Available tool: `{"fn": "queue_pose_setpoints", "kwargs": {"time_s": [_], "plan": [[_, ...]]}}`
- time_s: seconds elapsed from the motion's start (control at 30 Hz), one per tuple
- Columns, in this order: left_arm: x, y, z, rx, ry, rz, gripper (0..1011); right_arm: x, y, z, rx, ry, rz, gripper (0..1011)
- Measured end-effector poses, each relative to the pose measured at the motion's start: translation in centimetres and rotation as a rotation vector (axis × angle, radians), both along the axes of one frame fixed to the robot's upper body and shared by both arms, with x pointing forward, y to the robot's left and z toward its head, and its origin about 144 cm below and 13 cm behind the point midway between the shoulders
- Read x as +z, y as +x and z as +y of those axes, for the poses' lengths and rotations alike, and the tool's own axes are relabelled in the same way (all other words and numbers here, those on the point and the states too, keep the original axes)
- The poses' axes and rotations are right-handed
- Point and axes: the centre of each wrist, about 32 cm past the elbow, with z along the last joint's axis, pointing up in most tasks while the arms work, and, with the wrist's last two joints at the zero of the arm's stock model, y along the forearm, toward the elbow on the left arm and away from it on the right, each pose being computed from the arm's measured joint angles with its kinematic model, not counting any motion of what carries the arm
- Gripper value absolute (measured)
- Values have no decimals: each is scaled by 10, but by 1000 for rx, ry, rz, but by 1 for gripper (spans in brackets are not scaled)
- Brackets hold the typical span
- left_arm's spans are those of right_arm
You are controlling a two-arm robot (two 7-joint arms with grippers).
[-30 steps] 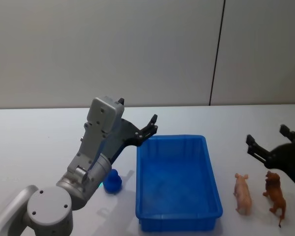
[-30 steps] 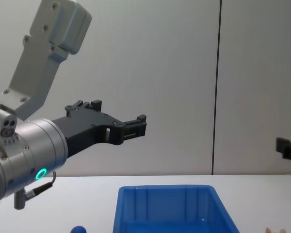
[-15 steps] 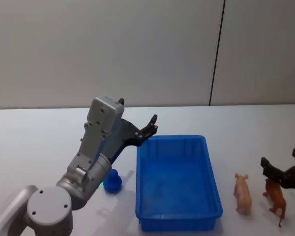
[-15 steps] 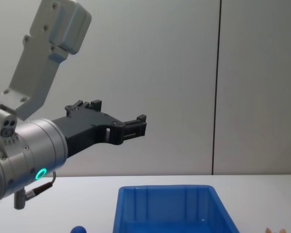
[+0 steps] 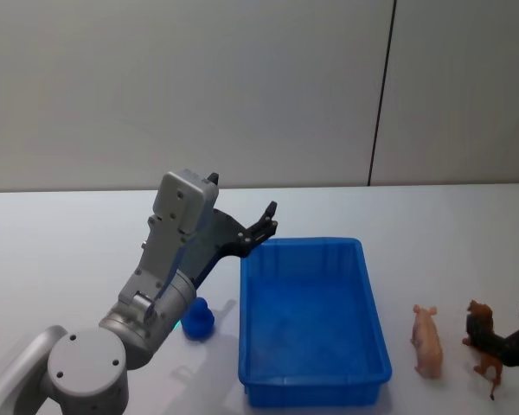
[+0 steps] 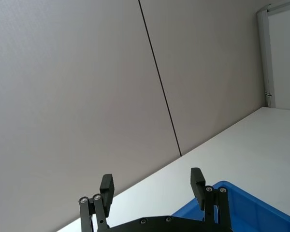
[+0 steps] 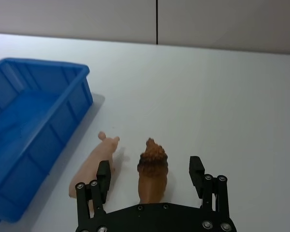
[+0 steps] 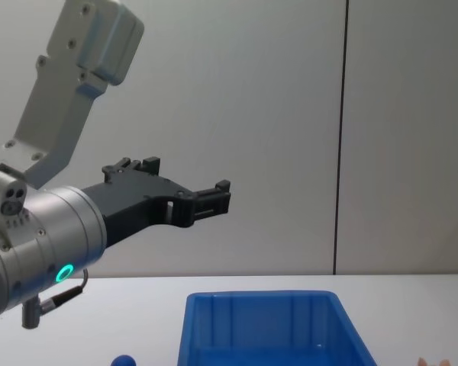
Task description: Pick up the two dolls from the table and place them into the box.
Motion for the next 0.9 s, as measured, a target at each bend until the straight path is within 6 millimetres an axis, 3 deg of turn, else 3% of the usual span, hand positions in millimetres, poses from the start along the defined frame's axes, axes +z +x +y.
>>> {"fn": "queue_pose_setpoints", "kwargs": {"time_s": [0.67, 0.9], "plan": [[0, 0, 0, 0, 0, 0, 1003, -16, 5, 8, 19, -10, 135, 997], [0, 0, 0, 0, 0, 0, 1003, -19, 7, 10, 15, -12, 160, 832]]}}
